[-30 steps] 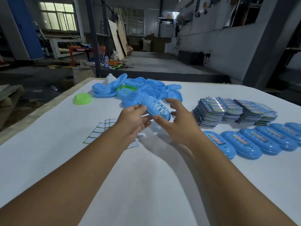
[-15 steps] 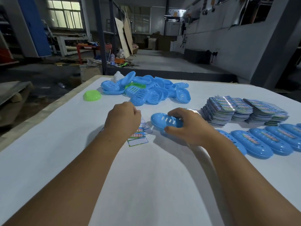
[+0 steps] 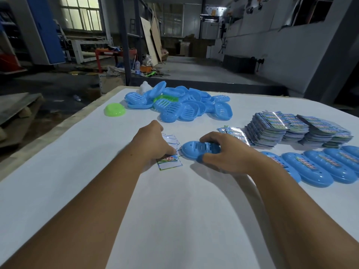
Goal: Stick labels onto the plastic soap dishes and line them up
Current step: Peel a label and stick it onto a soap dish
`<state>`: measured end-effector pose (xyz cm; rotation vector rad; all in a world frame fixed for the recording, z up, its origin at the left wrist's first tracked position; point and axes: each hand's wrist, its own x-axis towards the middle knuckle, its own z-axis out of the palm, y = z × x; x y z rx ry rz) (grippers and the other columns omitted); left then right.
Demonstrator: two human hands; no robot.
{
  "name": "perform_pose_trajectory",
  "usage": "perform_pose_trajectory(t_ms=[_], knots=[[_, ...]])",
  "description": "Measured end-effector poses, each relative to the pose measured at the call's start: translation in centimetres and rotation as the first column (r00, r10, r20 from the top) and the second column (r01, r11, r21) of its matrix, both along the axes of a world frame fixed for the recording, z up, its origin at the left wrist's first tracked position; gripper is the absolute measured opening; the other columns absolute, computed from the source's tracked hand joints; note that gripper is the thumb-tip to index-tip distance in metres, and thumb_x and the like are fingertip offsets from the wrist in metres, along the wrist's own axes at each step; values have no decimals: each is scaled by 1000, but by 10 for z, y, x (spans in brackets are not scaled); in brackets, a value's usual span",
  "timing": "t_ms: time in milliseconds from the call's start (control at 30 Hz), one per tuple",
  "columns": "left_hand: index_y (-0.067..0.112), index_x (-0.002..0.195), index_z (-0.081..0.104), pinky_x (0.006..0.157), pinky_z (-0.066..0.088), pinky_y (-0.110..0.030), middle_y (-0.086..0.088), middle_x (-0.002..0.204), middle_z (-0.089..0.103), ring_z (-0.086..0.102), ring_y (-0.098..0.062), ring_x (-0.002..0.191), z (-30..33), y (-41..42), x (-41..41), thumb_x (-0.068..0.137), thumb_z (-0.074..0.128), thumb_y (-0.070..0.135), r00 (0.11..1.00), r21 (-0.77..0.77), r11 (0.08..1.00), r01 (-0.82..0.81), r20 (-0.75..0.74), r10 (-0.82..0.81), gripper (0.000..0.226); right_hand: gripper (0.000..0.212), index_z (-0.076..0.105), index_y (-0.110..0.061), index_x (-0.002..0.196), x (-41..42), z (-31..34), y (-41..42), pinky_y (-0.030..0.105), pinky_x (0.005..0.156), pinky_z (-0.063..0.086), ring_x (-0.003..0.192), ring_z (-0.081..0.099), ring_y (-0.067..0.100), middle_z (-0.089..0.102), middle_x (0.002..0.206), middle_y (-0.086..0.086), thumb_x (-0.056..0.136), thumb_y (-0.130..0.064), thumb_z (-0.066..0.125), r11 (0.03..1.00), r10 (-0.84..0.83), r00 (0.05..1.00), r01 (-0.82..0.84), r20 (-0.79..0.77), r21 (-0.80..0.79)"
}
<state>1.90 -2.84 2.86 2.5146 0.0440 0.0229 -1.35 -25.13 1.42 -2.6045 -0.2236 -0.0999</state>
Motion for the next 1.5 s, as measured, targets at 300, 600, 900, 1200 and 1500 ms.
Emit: perform_pose_trajectory(t_ms=[300, 600, 900, 1200, 1500], knots=[[15, 69, 69, 52, 43, -25, 10, 58, 67, 63, -7, 59, 4, -3, 9, 79, 83, 34, 988, -327, 943, 66, 153, -17, 26, 48, 61, -37, 129, 2, -1, 4, 23, 89, 45, 111, 55, 3, 58, 121, -20, 84, -47, 73, 990, -62, 993, 48, 104, 134], [25, 89, 73, 62, 54, -15, 12, 78, 77, 73, -1, 72, 12, -15, -3, 76, 87, 20, 963, -619, 738, 269, 184, -196, 20, 25, 67, -24, 116, 3, 4, 20, 10, 59, 49, 72, 72, 0, 79, 80, -8, 92, -22, 75, 791, -54, 994, -16, 95, 612], [36, 112, 61, 62, 40, -24, -1, 114, 68, 59, -7, 83, 13, -19, 1, 75, 81, 26, 982, -560, 814, 158, 173, -72, 43, 29, 67, -10, 122, 3, 8, 18, 10, 52, 47, 64, 71, 0, 79, 81, -2, 93, -12, 72, 700, -202, 976, 89, 77, 709], [35, 104, 58, 59, 46, -25, 7, 78, 77, 61, -9, 71, 12, -17, -3, 76, 83, 19, 978, -529, 826, 194, 173, -119, 40, 26, 67, -22, 116, 2, 9, 18, 10, 51, 49, 72, 74, 0, 78, 77, -11, 92, -20, 75, 714, -220, 975, 130, 44, 688], [33, 99, 52, 59, 46, -18, 18, 74, 75, 70, -9, 80, 11, -22, -10, 80, 81, 20, 963, -493, 832, 254, 211, -170, 37, 12, 70, -23, 76, 3, 3, 22, 25, 61, 49, 62, 61, 2, 72, 71, -12, 83, -29, 77, 890, -285, 922, 153, 263, 429]])
